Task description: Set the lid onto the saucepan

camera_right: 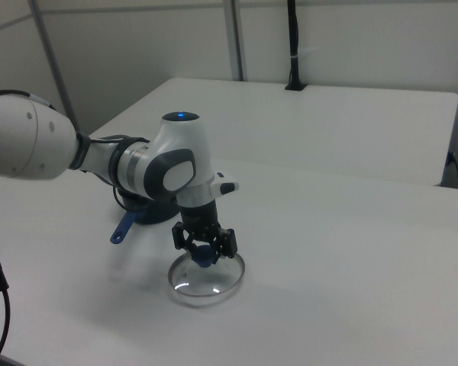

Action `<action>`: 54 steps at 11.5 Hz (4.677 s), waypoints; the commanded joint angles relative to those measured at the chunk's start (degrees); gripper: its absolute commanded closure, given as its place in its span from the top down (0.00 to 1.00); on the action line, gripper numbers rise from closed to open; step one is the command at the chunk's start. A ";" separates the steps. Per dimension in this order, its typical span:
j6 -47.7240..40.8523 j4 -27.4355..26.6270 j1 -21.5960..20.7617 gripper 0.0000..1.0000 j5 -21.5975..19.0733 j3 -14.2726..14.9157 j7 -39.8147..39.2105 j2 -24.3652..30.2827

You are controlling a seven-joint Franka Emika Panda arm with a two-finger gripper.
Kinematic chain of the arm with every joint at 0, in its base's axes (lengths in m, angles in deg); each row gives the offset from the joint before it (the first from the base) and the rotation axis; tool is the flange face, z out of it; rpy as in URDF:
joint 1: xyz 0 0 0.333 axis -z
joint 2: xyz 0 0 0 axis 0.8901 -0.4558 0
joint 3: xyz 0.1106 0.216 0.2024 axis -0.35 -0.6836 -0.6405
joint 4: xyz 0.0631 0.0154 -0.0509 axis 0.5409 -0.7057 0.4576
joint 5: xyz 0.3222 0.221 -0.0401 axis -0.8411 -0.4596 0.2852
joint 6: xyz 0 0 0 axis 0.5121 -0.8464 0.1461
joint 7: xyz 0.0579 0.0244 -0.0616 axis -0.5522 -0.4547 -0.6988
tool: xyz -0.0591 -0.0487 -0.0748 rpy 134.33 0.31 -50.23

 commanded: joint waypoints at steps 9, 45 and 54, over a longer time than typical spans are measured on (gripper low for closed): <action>-14.80 12.15 -0.35 0.13 -0.67 -2.94 4.79 2.88; -2.43 33.19 -18.01 0.73 4.08 -7.61 29.87 -18.91; -14.28 32.05 -17.67 1.00 3.38 -7.70 34.96 -8.74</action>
